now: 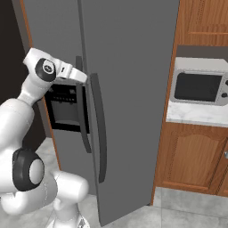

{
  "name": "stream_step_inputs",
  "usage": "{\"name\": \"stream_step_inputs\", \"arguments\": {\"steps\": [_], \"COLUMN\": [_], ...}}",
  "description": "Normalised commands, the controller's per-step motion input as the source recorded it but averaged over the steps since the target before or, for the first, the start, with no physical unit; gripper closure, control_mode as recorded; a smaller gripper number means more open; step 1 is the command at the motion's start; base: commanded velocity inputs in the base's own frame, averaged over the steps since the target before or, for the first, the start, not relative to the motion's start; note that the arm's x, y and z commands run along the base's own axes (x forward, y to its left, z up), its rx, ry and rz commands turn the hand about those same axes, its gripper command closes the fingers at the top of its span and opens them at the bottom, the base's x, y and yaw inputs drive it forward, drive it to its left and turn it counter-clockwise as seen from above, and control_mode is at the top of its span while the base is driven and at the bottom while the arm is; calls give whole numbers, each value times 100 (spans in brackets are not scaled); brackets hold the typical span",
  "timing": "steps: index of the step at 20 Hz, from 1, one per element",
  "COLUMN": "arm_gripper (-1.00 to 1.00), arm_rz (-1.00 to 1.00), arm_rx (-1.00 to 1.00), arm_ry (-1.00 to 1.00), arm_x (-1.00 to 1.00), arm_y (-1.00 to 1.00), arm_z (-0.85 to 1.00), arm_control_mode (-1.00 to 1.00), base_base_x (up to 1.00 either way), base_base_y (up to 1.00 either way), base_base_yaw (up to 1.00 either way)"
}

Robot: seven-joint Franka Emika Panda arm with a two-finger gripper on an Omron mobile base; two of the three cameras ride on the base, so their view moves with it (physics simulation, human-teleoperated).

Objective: Take the lemon wedge from the fridge and place it on the plate with fish on the dining counter.

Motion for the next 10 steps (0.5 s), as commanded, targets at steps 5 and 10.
{"name": "stream_step_inputs", "arguments": {"steps": [5,10], "arm_gripper": [-100,-100], "arm_rz": [-17,-22], "arm_rx": [0,0], "arm_ry": [-2,0], "arm_x": [-96,-85], "arm_y": [-66,-70], "arm_z": [-1,-13], "arm_control_mode": [-100,-100], "base_base_x": [0,0], "base_base_y": [0,0], "base_base_yaw": [0,0]}}
